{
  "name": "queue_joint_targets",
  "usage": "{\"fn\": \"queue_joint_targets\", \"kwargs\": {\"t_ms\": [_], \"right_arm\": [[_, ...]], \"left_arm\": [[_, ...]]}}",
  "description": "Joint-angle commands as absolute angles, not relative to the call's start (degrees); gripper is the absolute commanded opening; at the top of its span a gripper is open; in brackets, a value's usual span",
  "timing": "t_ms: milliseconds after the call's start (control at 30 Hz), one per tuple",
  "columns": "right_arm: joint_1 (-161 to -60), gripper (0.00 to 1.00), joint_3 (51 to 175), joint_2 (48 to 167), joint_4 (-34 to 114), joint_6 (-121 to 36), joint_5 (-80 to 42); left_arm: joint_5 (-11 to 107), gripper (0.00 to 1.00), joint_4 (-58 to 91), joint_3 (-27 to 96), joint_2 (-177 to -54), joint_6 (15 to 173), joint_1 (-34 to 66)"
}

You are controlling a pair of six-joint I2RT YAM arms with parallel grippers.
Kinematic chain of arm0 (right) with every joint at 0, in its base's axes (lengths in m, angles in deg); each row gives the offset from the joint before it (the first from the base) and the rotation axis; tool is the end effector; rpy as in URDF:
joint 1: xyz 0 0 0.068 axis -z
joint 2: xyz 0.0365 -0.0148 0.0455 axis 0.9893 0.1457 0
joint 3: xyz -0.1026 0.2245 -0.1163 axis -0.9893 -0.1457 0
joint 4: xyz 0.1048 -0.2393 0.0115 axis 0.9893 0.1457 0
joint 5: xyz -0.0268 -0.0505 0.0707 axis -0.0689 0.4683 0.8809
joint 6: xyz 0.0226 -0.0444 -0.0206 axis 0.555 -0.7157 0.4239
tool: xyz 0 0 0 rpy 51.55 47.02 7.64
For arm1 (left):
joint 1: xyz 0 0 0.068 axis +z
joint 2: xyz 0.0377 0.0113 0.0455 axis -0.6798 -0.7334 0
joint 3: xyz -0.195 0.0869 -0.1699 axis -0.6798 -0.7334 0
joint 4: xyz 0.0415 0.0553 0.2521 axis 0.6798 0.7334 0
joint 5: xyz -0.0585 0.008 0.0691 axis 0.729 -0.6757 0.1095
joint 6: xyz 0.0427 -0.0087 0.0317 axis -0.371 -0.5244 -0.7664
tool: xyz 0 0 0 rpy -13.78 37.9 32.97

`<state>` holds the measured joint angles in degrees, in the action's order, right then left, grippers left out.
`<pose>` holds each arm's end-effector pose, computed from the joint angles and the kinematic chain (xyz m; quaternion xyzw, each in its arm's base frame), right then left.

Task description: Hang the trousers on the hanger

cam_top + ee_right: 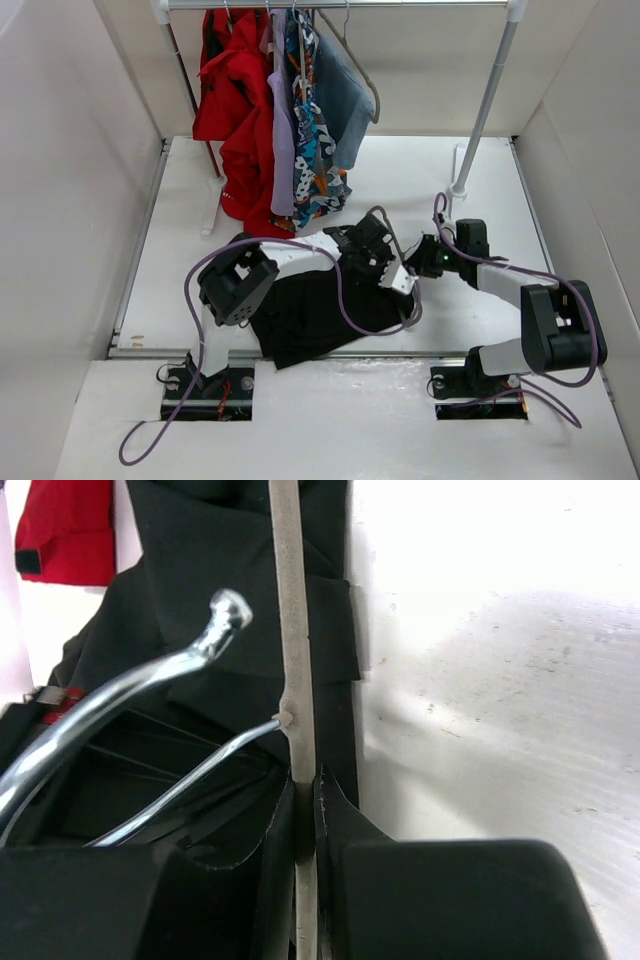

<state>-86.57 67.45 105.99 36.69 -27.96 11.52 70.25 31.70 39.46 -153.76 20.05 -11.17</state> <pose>0.2445 0.0433 0.1508 0.0095 0.8878 0.3739 0.2681 0.2359 -0.3557 0.1783 0.8187 0.3971 -0.2224 0.3501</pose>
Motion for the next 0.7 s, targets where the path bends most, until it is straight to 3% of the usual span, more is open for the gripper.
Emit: {"fn": "queue_joint_targets", "kwargs": {"t_ms": [0,267,667], "right_arm": [[-85.58,0.00,67.51,107.26,39.04,-31.20,8.03],[-85.05,0.00,71.02,109.71,39.04,-29.53,8.04],[-93.58,0.00,80.95,109.99,45.01,-26.80,-1.62]], "left_arm": [[69.79,0.00,33.09,43.03,-148.78,23.39,-11.22],[76.20,0.00,37.49,43.65,-134.55,22.07,-11.22],[70.32,0.00,33.71,43.65,-118.89,24.19,-10.44]]}}
